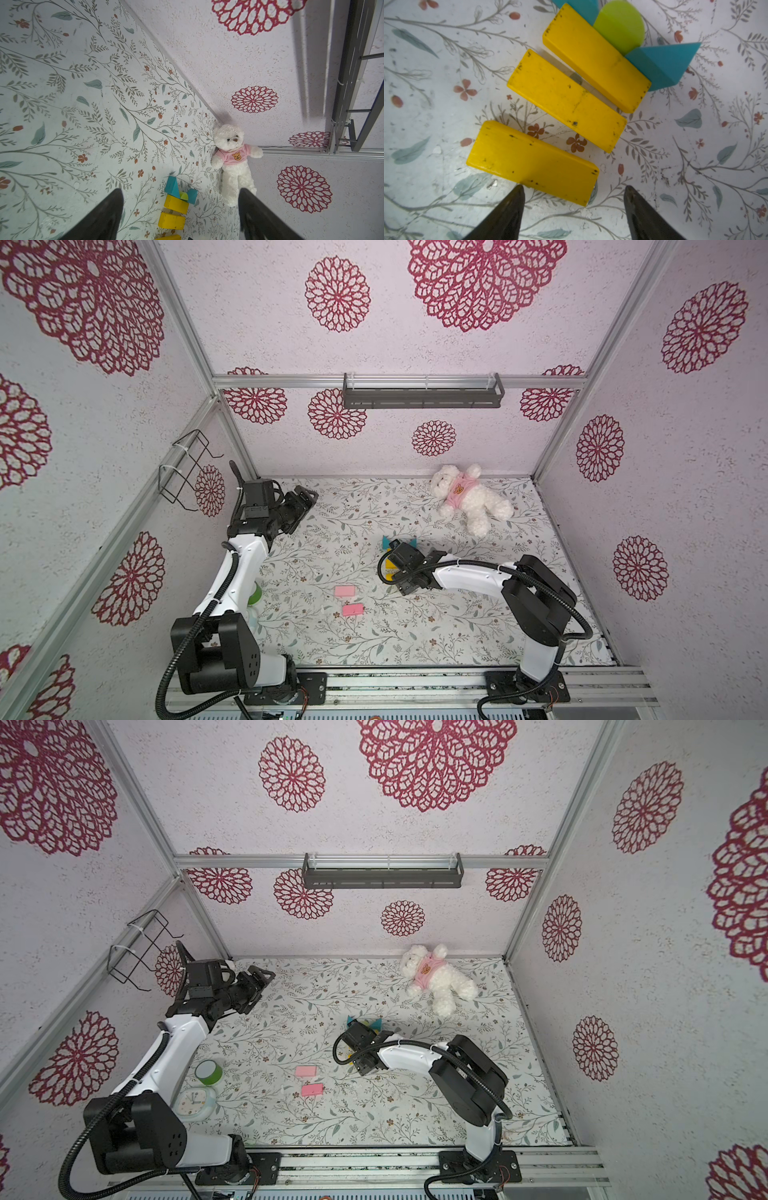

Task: Assemble a carrot with building blocks
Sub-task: Assemble the building block at the center of the board.

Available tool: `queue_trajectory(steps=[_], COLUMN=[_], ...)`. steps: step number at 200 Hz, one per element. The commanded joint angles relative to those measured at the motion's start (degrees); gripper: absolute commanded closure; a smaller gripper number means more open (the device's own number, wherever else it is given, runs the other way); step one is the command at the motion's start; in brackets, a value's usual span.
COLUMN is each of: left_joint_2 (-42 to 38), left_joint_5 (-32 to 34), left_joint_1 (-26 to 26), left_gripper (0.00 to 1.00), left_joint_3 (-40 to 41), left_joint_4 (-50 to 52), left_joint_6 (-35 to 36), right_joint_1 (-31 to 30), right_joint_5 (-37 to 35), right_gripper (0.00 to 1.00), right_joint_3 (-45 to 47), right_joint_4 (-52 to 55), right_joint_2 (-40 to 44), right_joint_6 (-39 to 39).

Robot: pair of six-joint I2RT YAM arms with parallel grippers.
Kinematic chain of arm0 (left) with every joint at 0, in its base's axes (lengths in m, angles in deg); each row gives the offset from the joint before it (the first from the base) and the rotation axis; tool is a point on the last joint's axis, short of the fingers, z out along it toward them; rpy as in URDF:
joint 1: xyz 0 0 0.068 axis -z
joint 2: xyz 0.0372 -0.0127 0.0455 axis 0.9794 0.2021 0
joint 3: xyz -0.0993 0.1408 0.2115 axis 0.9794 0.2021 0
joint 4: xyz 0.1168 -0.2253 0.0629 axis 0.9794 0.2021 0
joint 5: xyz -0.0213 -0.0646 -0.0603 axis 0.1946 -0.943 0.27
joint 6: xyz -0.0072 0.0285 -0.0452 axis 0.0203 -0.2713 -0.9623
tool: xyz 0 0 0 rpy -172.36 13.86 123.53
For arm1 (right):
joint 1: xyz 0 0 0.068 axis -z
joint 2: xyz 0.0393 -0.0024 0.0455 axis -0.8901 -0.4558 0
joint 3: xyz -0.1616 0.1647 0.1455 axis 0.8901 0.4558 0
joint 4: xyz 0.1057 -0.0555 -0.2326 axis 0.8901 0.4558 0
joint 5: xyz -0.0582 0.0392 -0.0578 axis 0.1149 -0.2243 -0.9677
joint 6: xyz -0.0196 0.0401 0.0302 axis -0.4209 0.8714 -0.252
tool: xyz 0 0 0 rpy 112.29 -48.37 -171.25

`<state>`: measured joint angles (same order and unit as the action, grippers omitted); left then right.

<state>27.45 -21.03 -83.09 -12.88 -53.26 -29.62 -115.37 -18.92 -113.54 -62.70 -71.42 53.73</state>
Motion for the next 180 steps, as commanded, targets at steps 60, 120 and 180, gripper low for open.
queue_trajectory(steps=[60, 120, 180], left_joint_2=[0.7, 0.7, 0.8], left_joint_5=[0.3, 0.1, 0.1], left_joint_1=[0.3, 0.4, 0.3], left_gripper=[0.12, 0.12, 0.12], left_joint_3=[-0.2, -0.2, -0.1], left_joint_4=[-0.6, -0.6, -0.6], left_joint_6=[0.1, 0.1, 0.0], right_joint_1=[-0.2, -0.2, -0.1], right_joint_5=[-2.1, -2.5, -1.9], right_gripper=[0.15, 0.13, 0.13], right_joint_3=[-3.9, -5.4, -2.0], right_joint_4=[1.1, 1.3, 2.9], right_joint_2=[-2.5, -3.9, -0.7], right_joint_6=[0.8, 0.7, -0.8])
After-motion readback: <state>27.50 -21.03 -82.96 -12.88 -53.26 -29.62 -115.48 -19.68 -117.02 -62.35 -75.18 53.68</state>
